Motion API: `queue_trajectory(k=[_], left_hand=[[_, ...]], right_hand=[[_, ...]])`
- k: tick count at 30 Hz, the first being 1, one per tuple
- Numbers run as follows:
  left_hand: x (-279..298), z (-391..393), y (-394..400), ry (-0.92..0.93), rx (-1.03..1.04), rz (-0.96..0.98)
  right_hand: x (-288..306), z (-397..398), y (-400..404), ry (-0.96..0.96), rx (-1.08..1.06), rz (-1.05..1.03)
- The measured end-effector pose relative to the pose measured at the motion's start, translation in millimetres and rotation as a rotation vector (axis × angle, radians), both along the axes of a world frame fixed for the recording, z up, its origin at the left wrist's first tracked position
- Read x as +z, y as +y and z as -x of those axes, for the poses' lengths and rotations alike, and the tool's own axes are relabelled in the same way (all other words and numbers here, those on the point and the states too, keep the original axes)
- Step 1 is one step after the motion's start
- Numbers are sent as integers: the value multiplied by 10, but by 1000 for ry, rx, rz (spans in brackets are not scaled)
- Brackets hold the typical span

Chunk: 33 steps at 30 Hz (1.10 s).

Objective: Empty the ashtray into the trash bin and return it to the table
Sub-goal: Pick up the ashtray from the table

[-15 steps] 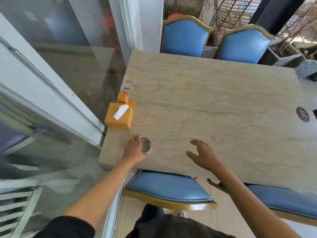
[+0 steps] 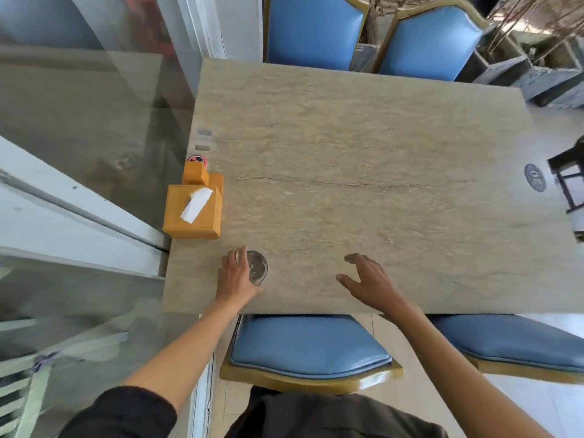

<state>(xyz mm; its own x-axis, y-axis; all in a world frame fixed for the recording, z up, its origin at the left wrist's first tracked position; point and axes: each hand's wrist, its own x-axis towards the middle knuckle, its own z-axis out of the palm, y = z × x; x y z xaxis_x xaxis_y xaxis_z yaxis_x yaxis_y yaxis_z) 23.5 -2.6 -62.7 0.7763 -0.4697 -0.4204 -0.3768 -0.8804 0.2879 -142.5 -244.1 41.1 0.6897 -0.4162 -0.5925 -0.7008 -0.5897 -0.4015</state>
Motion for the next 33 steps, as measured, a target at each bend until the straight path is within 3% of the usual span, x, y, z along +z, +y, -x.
queue_trajectory(k=[8, 16, 24, 33], left_hand=[[212, -41, 27, 8, 42, 56], [869, 150, 25, -87, -10, 389], [1802, 510, -199, -81, -126, 614], [2102, 1029, -527, 59, -144, 837]], right_hand=[[79, 82, 53, -30, -8, -14], [317, 220, 176, -207, -80, -64], [833, 198, 451, -536, -495, -598], [1074, 566, 505, -614, -844, -1046]])
